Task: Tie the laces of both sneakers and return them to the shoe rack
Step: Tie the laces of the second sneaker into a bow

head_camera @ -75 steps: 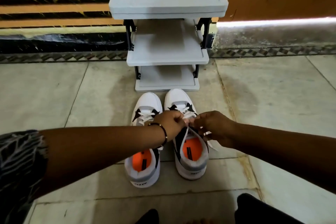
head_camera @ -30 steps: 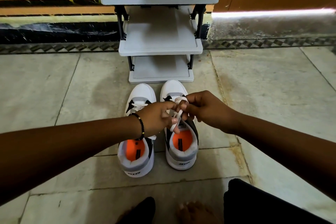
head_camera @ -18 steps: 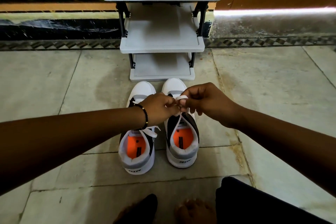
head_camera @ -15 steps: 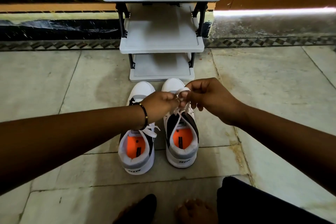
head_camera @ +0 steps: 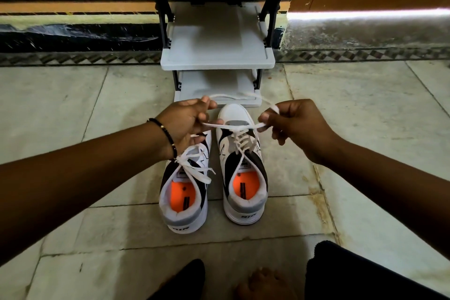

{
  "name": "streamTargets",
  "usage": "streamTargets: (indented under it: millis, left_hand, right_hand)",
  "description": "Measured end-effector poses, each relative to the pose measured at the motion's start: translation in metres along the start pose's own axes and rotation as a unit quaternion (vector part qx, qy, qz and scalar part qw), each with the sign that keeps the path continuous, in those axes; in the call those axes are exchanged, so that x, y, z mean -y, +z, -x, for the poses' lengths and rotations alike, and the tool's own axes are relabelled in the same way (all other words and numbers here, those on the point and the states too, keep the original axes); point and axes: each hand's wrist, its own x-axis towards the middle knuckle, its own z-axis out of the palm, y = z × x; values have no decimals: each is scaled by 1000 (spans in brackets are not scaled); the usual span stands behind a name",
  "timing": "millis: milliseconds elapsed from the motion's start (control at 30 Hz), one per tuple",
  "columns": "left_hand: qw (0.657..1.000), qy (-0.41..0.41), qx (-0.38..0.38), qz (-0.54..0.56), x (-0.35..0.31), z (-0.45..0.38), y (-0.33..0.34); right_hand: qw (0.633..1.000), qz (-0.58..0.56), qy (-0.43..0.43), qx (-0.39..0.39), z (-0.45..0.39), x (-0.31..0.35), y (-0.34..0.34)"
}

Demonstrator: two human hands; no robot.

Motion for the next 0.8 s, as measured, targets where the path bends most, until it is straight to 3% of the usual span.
streamTargets:
  millis: [233,333,400,467,500,567,667,733,800]
  left_hand:
    - [988,43,-105,-104,7,-7,-34]
    - [979,33,-137,-149,19,-8,-38]
    - [971,16,-140,-195,29,-10,-39]
    - [942,-13,-136,-308,36,-13,-38]
    - [912,-34,-132,-386,37,-15,-38]
    - [847,-46,-115,-517,38,-17,-33]
    - [791,42,-40,-609,38,-17,-11]
    - [786,91,34,-610,40,-17,6]
    - [787,116,68,-603,42,-19,18]
  right_hand:
    - [994,12,63,-92,-6,-15,-30]
    - [970,-68,202,-113,-9,-32,-38]
    - [927,-170,315,-110,-8,-42,-38]
    - [902,-195,369,-110,-6,-46,-36]
    - [907,-158,372,-115,-7,-48,-36]
    - [928,-56,330,-165,-9,-50,-33]
    - [952,128,165,-223,-9,-46,-27]
    - [962,204,40,-175,-7,-36,-19]
    - [966,257,8,-36,-5,-26,-5]
